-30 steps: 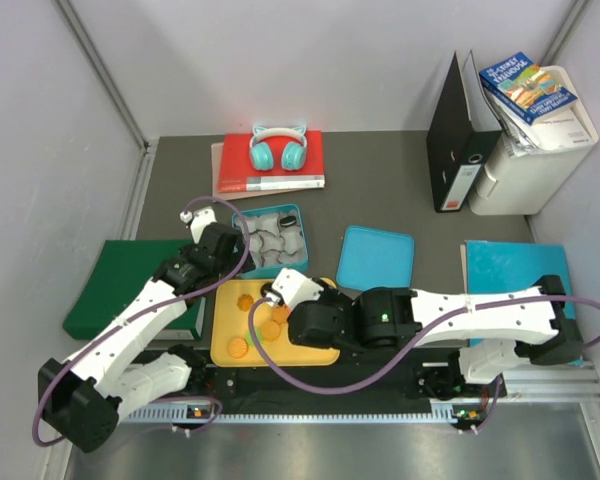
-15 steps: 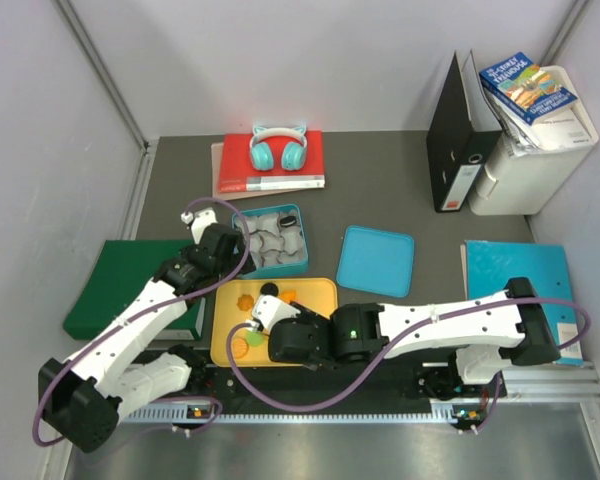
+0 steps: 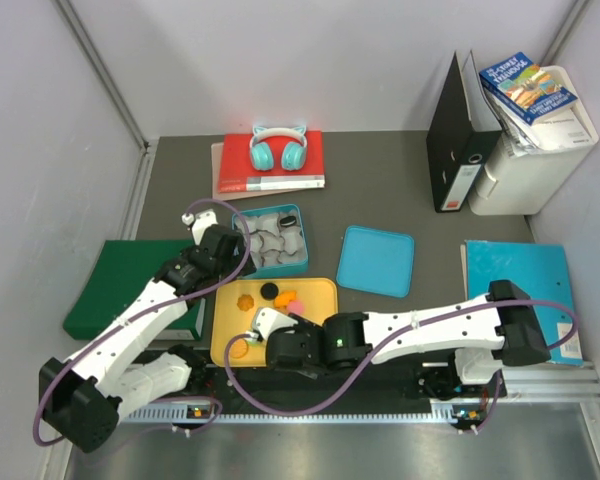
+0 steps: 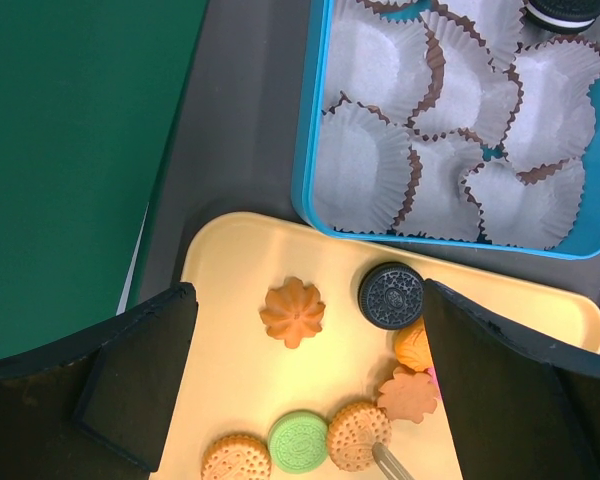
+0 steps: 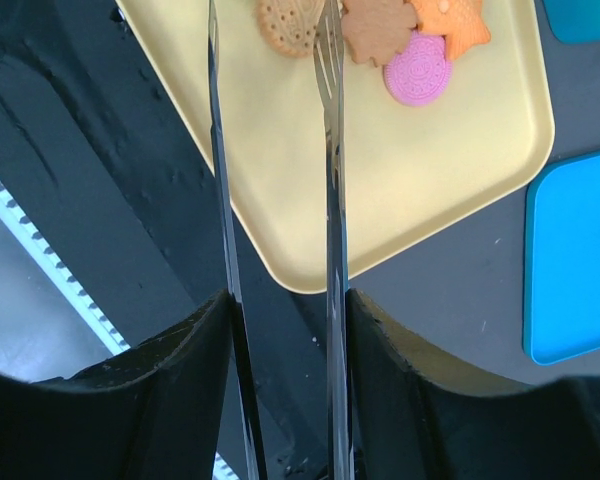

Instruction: Pack the cookies

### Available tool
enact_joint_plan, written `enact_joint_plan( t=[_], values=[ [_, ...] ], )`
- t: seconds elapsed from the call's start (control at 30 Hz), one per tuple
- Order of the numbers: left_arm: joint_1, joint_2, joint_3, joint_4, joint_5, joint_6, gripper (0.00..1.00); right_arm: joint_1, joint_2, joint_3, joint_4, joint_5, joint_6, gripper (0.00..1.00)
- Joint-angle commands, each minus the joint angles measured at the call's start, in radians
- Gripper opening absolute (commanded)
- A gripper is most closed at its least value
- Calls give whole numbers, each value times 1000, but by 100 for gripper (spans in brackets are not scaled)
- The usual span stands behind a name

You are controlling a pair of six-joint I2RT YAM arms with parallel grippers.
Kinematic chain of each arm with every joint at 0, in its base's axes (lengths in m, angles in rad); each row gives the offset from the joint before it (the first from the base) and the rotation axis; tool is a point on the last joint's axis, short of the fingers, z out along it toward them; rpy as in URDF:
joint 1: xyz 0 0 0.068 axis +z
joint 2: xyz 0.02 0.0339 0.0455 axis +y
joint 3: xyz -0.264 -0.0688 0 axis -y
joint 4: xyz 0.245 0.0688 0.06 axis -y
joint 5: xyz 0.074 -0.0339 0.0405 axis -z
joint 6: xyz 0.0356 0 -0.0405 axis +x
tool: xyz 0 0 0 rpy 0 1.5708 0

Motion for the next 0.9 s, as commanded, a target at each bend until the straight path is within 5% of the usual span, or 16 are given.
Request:
enact_joint_plan(
  t=[0.0,0.87],
  values=[
    [5,-8,-16,13,4,-11,98,8,11,1,46,25,12,48],
    [4,2,-27,30,13,-15,98,-49,-6,-68,97,-13,29,51]
  ],
)
